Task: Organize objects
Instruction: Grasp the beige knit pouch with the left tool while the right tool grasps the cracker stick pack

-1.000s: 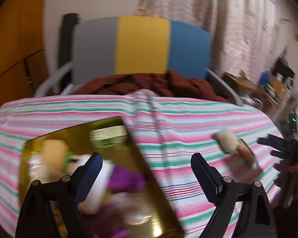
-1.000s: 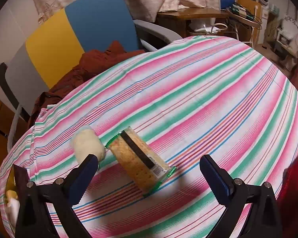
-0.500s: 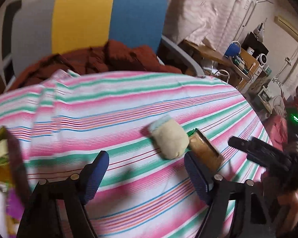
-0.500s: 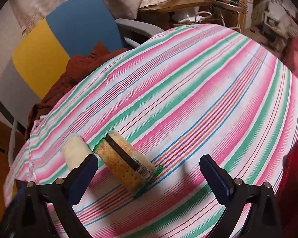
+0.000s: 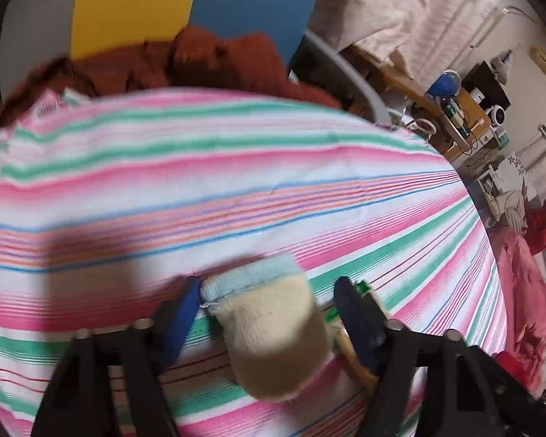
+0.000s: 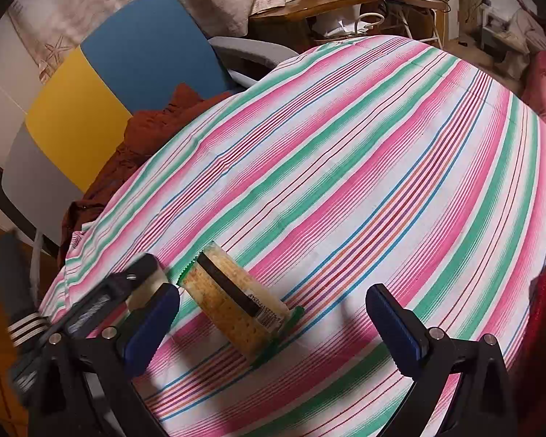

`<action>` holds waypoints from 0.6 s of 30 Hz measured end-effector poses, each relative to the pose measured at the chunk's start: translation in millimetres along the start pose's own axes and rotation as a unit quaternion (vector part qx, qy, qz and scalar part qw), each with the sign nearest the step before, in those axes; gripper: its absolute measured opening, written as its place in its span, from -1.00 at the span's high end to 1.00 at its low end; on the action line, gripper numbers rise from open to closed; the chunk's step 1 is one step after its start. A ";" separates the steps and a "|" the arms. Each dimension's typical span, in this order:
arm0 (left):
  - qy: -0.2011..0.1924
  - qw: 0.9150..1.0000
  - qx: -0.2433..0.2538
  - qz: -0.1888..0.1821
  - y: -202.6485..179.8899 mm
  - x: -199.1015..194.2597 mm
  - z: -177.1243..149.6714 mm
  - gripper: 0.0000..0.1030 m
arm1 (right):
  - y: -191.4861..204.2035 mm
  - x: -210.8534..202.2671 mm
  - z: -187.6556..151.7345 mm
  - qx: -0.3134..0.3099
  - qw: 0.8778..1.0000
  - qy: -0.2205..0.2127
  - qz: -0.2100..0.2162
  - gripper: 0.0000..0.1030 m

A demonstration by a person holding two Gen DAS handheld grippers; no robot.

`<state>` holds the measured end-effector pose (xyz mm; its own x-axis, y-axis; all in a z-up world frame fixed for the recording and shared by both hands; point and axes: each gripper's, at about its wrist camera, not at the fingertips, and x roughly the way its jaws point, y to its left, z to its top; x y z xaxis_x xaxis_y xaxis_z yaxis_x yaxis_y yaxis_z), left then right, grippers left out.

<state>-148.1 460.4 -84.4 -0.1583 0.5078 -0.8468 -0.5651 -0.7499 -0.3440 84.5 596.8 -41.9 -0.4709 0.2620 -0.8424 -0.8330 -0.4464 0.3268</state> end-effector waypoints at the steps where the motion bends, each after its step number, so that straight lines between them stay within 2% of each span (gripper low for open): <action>1: -0.008 1.000 -0.003 -0.012 4.2 -1.1 -1.5 -0.17 | 0.4 1.1 1.1 -0.001 1.000 0.000 0.001 -1.00; 3: -0.014 1.000 0.006 -0.018 9.5 -7.9 -8.3 -0.12 | 4.1 1.5 1.1 -0.010 1.000 -0.001 0.009 -1.00; 10: -0.016 1.000 0.017 0.010 33.1 -49.0 -58.1 -0.11 | 24.7 5.3 -3.6 -0.071 0.997 -0.008 -0.007 -1.00; 13: -0.016 0.998 0.053 0.025 34.2 -68.0 -87.8 -0.11 | 40.0 12.5 -9.7 -0.121 0.992 -0.002 -0.027 -0.99; 18: -0.018 0.996 0.089 0.022 38.4 -90.7 -130.5 -0.11 | 63.6 31.9 -16.5 -0.205 0.977 0.011 -0.054 -1.00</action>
<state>-49.7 330.2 -73.8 -0.2132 0.4937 -0.8431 -0.6911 -0.6862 -0.2271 21.3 562.7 -55.0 -0.3770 0.3100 -0.8728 -0.6895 -0.7231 0.0409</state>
